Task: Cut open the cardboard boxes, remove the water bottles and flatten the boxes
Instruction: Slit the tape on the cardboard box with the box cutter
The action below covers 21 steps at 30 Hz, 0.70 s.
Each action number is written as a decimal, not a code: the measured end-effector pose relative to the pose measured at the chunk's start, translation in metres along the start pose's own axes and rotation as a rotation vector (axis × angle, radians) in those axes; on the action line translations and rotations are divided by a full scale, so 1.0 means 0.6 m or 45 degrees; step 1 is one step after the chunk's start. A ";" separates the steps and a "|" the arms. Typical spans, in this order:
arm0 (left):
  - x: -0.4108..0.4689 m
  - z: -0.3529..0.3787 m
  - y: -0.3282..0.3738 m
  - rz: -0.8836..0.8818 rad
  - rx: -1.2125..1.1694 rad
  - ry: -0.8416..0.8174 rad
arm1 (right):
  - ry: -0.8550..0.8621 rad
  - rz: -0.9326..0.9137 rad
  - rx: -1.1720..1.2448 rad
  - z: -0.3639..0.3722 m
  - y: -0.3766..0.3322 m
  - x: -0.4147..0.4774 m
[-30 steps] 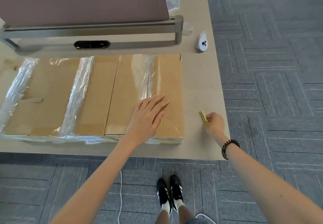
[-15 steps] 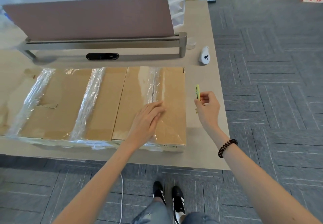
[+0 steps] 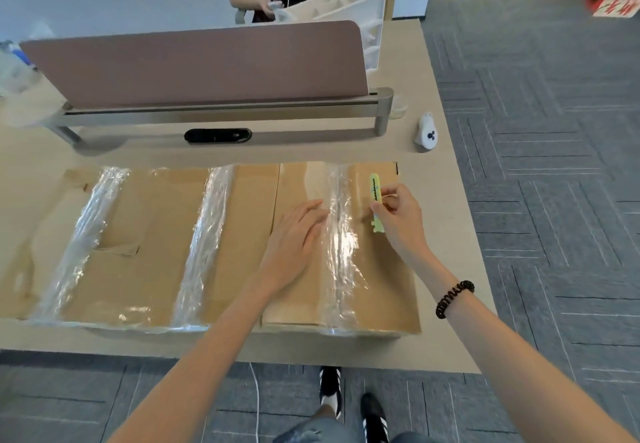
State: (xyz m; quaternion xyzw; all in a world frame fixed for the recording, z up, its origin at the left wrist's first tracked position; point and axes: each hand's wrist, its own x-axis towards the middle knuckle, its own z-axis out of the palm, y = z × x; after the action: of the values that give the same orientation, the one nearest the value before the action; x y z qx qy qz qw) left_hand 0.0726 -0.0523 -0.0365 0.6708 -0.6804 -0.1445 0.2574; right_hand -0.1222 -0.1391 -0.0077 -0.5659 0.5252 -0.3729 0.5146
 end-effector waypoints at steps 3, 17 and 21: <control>0.032 -0.010 -0.025 0.004 0.040 -0.011 | -0.103 0.066 -0.078 0.024 -0.009 0.017; 0.172 -0.005 -0.093 0.143 0.172 -0.134 | -0.138 0.158 -0.273 0.078 -0.029 0.097; 0.191 0.002 -0.097 0.162 0.211 -0.118 | -0.064 0.156 -0.266 0.083 -0.024 0.109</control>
State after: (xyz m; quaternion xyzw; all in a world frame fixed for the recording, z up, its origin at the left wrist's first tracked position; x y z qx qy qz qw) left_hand 0.1244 -0.1692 -0.0513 0.6378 -0.7424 -0.1019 0.1780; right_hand -0.0600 -0.1945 -0.0108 -0.5924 0.5819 -0.2696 0.4876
